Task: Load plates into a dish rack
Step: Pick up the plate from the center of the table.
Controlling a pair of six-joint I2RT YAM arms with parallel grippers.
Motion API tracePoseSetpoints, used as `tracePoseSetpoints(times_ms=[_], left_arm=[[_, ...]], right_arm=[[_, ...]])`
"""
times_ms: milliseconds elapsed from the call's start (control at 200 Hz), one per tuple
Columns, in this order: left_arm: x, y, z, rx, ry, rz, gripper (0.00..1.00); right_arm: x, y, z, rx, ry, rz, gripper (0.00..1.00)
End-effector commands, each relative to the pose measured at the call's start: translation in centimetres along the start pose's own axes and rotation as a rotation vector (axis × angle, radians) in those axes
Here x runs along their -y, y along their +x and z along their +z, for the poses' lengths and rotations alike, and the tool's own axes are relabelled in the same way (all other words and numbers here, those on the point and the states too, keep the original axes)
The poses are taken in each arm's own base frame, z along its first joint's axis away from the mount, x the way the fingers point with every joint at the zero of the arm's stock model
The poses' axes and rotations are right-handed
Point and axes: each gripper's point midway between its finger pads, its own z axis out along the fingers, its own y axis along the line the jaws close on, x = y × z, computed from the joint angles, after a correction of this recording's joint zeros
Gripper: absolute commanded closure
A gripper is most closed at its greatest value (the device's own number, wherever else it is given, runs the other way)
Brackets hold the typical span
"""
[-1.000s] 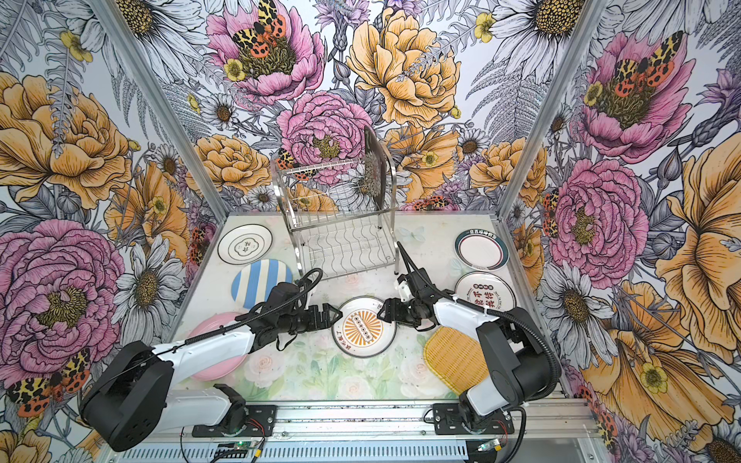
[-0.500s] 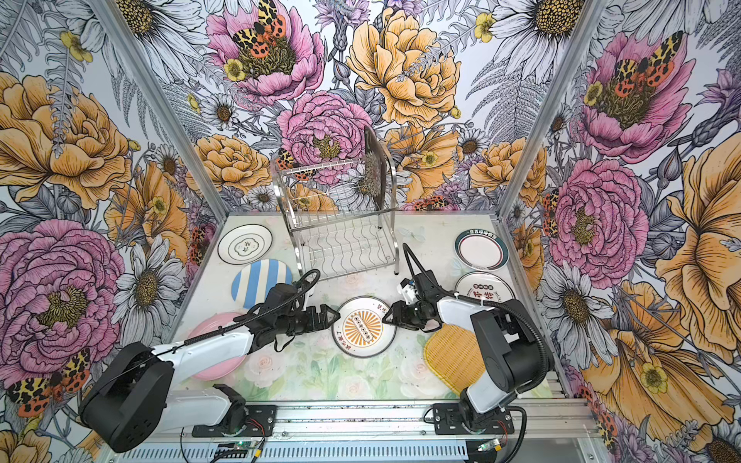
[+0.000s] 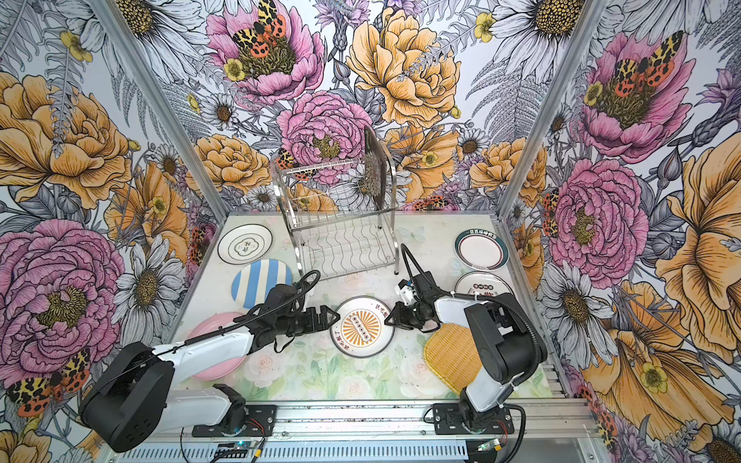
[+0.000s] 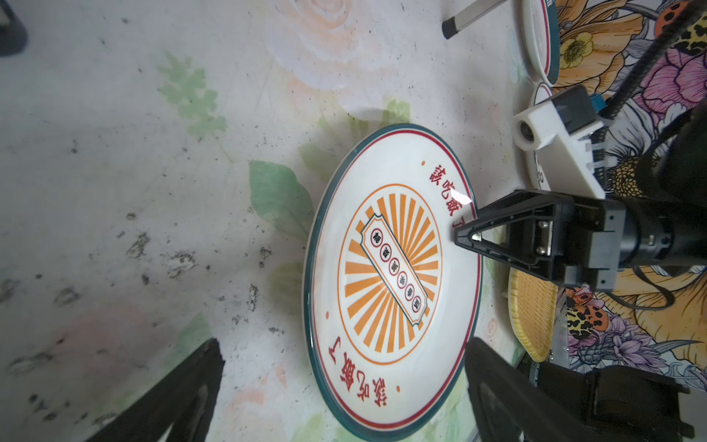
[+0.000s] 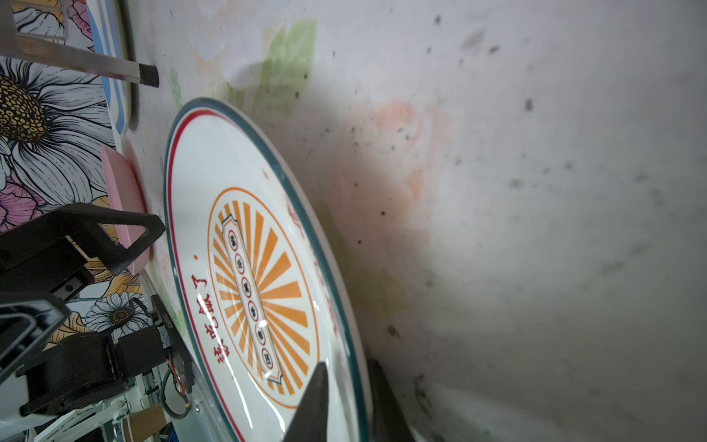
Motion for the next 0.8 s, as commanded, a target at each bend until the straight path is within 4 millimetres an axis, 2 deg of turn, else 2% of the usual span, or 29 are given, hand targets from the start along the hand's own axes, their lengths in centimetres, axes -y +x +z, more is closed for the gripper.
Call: tracePoseSetpoints(times_ms=[0, 120, 395, 791], left_arm=[[0.1, 0.0, -0.2, 0.003, 0.017, -0.013, 0.01], [0.0, 0.0, -0.3, 0.004, 0.015, -0.016, 0.01], [0.1, -0.3, -0.8, 0.015, 0.022, -0.02, 0.01], [1.4, -1.0, -1.4, 0.046, 0.106, -0.019, 0.02]], right_arm=[[-0.1, 0.1, 0.4, 0.004, -0.013, -0.019, 0.89], [-0.2, 0.0, 0.3, 0.006, -0.026, -0.023, 1.0], [-1.5, -0.6, -0.6, 0.021, -0.089, -0.029, 1.0], [-6.2, -3.1, -5.2, 0.14, -0.207, -0.066, 1.0]])
